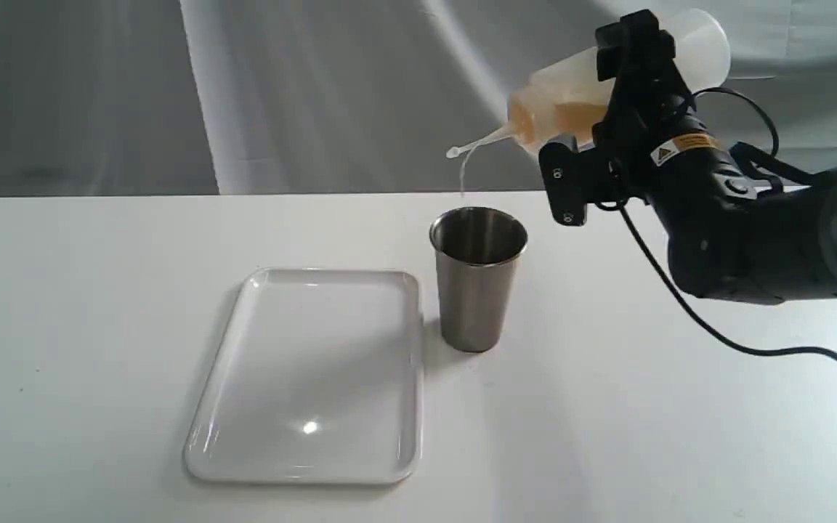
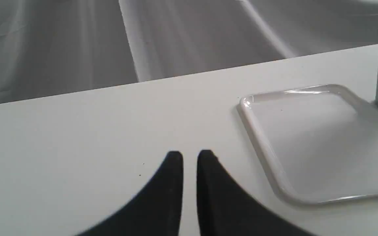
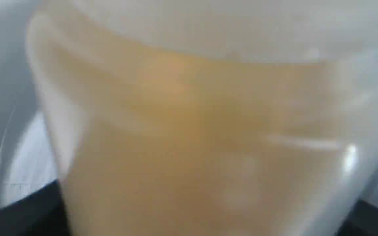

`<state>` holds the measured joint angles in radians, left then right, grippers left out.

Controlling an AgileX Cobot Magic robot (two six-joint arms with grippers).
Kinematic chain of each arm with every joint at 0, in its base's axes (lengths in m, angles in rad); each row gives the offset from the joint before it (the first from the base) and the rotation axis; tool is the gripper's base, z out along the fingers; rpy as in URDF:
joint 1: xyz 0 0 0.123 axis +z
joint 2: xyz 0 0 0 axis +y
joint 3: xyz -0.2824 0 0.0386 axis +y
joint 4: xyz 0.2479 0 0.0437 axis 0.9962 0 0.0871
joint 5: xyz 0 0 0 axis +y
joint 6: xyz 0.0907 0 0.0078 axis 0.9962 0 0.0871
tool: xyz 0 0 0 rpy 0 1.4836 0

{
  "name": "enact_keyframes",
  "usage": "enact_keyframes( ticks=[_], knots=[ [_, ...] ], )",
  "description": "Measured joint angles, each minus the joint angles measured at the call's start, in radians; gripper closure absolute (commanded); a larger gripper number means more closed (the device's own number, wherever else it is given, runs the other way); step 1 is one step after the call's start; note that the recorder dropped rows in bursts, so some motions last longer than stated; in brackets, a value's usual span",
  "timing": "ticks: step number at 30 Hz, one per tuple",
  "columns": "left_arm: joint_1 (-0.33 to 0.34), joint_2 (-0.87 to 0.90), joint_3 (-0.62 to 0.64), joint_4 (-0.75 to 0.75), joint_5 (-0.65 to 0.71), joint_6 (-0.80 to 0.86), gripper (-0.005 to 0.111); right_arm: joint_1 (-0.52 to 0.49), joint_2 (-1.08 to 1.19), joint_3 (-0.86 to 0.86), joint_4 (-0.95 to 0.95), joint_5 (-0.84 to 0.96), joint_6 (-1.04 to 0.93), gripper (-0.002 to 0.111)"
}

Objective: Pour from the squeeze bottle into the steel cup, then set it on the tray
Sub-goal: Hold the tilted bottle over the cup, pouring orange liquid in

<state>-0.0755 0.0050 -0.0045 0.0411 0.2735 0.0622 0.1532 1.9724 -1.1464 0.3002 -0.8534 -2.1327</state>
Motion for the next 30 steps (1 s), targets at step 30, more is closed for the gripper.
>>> enact_keyframes(
  ticks=[30],
  knots=[
    [0.0,0.0,0.0,0.0,0.0,0.0,0.098,-0.022,0.0,0.0,-0.118,0.008,0.0,0.106]
  ],
)
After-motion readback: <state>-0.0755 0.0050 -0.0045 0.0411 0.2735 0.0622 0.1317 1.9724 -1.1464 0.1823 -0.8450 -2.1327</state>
